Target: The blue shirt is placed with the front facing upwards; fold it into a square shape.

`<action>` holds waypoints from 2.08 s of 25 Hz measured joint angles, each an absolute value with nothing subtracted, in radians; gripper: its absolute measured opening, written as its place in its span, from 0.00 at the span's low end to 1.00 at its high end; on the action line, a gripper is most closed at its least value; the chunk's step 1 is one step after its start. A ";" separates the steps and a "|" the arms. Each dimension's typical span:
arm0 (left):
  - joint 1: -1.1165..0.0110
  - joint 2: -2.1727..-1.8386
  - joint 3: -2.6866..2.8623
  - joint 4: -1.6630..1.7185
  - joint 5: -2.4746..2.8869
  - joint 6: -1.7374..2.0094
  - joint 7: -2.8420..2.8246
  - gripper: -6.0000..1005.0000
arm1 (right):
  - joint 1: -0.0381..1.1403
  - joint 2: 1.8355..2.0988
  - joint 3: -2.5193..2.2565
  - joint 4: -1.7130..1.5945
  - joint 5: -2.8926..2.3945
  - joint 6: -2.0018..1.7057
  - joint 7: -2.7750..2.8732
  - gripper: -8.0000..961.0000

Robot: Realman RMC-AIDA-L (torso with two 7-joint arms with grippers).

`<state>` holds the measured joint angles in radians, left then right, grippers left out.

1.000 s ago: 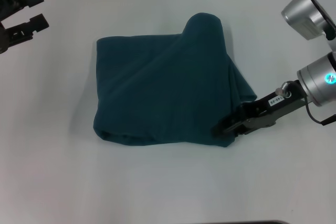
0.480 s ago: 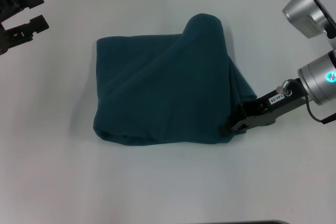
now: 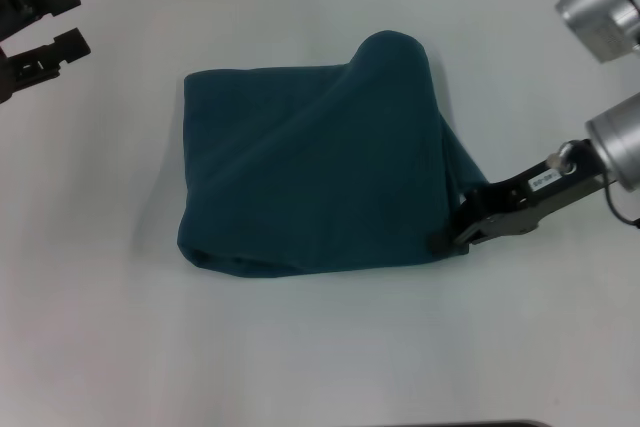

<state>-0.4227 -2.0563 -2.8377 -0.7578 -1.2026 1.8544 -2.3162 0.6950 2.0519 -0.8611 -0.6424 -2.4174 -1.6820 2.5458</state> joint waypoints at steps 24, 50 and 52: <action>-0.423 -2.059 -2.831 -0.756 -1.193 1.853 -2.319 0.92 | 0.677 1.979 -0.778 -0.727 -2.453 -1.783 2.567 0.02; -0.155 -2.164 -2.582 -0.780 -1.184 2.007 -1.406 0.92 | 0.693 1.978 -0.745 -0.727 -2.445 -1.793 2.567 0.02; -0.146 -2.165 -2.572 -0.754 -1.181 1.995 -1.349 0.92 | 0.693 1.977 -0.739 -0.727 -2.445 -1.793 2.567 0.02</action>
<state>-0.1460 -2.1651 -2.5720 -0.7545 -1.1807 1.9953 -1.3486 0.6933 1.9771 -0.7392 -0.7271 -2.4450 -1.7932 2.5670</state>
